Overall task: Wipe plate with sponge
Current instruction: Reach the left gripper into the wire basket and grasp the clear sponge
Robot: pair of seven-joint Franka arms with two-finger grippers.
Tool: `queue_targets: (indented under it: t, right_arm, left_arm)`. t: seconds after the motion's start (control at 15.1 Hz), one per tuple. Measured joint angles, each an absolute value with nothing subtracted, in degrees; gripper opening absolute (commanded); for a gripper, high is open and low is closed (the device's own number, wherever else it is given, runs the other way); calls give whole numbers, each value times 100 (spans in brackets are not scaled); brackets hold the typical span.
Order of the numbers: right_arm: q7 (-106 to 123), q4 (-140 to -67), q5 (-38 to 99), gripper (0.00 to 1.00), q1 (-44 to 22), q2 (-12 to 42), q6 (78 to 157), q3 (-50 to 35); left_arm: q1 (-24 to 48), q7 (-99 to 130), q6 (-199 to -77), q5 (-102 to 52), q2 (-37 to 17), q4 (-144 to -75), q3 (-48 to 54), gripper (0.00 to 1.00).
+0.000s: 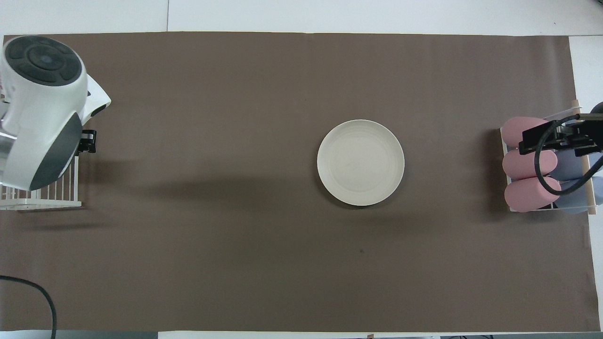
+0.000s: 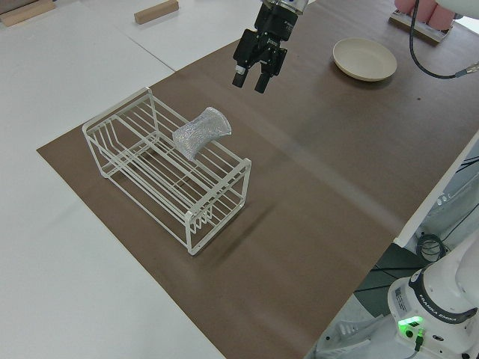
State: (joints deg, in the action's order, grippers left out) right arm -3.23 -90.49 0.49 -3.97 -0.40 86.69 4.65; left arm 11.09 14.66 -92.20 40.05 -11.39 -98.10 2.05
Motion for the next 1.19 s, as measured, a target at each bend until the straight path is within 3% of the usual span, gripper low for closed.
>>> queue_targets:
  t: [0.33,0.59,0.73,0.79,0.93,1.19]
  right_arm:
    - [-362,-9050,49,100,-399,-40,8669,460]
    - [-362,-9052,49,100,-405,-40,8669,454]
    - [-362,-9054,49,100,-405,-40,8669,454]
    - [-362,-9054,49,100,-405,-40,8669,454]
    - [-361,-9055,49,100,-407,-40,8669,454]
    - [-359,-9064,49,100,-411,-40,8669,450]
  left_arm:
    - [1089,1493,-9287,5381,-1969,-9722,151,100]
    - [1033,1699,-9286,5475,-2072,-9671,116,100]
    - [1021,1846,-9255,5475,-2072,-9671,116,77]
    - [1020,1897,-9251,5475,-2072,-9671,116,57]
    - [1016,2115,-9239,5475,-2072,-9679,116,2]
    - [1013,2659,-9231,5475,-2072,-9797,116,0]
